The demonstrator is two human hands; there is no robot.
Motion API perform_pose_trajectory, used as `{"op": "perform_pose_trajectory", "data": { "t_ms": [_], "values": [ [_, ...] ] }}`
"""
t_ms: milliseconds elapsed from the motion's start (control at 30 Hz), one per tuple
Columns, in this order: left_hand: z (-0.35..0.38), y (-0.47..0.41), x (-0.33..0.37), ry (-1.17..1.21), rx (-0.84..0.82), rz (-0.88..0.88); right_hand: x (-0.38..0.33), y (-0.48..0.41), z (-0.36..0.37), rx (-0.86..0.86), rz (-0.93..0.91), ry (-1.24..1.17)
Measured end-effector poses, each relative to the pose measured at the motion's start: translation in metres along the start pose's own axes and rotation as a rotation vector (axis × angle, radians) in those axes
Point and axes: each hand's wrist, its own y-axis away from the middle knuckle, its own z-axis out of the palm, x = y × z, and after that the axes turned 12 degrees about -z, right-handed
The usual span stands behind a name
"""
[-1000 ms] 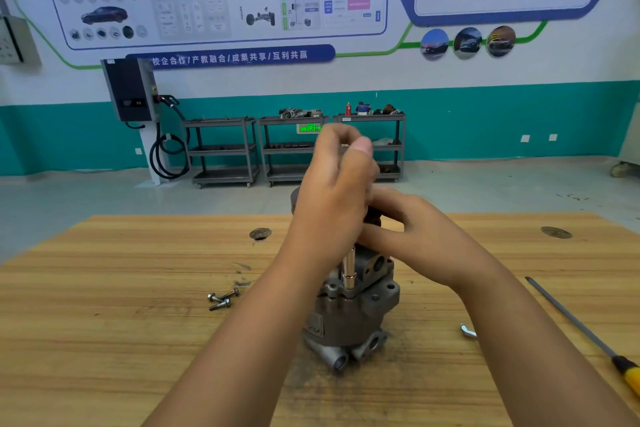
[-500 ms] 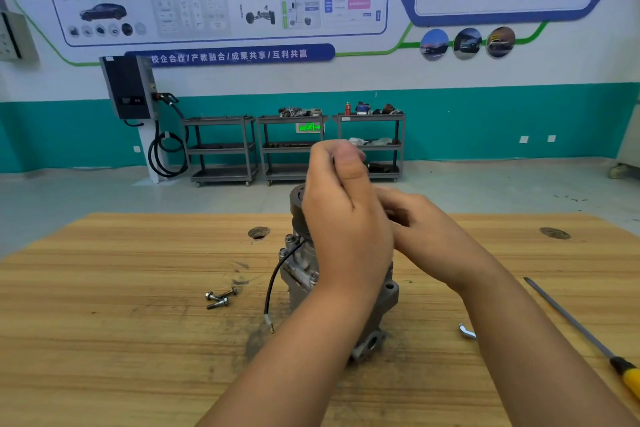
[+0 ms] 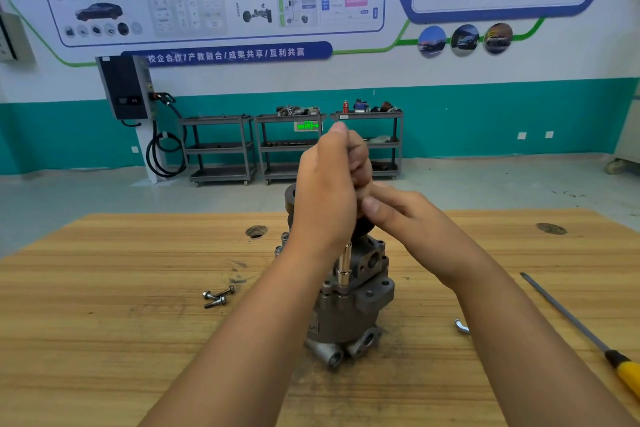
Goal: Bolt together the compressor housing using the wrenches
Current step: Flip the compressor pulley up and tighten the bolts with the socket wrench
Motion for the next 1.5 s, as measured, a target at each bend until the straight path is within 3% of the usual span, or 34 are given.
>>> {"op": "perform_pose_trajectory", "data": {
  "t_ms": [133,200,433,567,667,833,933,1200,1333,1400,1500],
  "values": [
    [-0.008,-0.009,0.003,0.075,-0.185,-0.146,0.003,0.000,0.000,0.023,0.022,-0.024],
    [-0.010,-0.010,0.002,0.117,-0.191,-0.166,0.003,0.000,0.000,0.027,0.023,-0.014],
    [-0.007,0.006,0.002,0.152,0.300,-0.019,0.003,-0.002,-0.001,0.016,0.016,0.089],
    [0.008,0.012,0.004,0.085,0.398,0.067,0.005,-0.003,-0.002,0.011,0.011,0.104],
    [0.016,0.006,0.006,0.112,0.343,0.023,0.003,-0.002,-0.001,-0.012,-0.005,0.096],
    [-0.001,-0.010,0.014,0.294,0.122,-0.278,0.003,-0.003,-0.002,-0.015,0.002,0.059],
    [-0.007,-0.009,0.014,0.308,0.080,-0.281,0.003,-0.004,-0.003,-0.049,-0.015,0.113],
    [-0.002,0.006,0.009,0.126,0.022,0.012,0.001,-0.006,0.002,0.102,-0.103,0.085],
    [-0.021,0.018,-0.001,-0.268,0.239,0.217,-0.002,-0.008,0.006,0.256,-0.112,-0.059],
    [-0.033,0.030,-0.017,-0.401,0.380,0.153,-0.003,-0.010,0.002,0.387,-0.111,-0.123],
    [-0.045,0.053,-0.047,-0.540,0.457,-0.059,0.001,-0.010,-0.006,0.579,-0.038,-0.100]
  ]
}}
